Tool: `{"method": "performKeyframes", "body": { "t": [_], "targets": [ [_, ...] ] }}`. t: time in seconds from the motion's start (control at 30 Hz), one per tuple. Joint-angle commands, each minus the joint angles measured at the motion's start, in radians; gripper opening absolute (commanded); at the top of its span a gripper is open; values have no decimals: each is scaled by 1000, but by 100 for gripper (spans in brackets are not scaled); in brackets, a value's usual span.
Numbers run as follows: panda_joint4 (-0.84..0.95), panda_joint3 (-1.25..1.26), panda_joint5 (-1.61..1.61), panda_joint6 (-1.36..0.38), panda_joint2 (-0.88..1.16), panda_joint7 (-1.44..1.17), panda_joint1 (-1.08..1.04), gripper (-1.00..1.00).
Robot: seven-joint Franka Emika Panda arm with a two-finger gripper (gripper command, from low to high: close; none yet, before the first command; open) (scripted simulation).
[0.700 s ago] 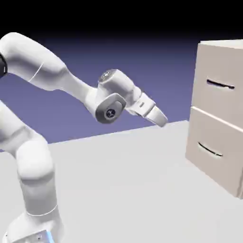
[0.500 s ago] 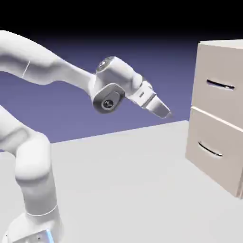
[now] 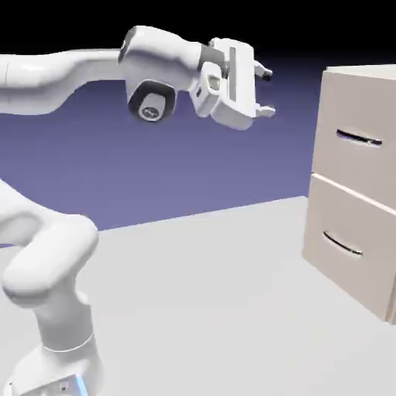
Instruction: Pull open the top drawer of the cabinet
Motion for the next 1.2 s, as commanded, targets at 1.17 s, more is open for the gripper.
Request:
{"method": "performKeyframes", "body": {
  "t": [1.17],
  "targets": [
    [558, 736, 1566, -319, -614, 312, -1104, 0]
  ]
}}
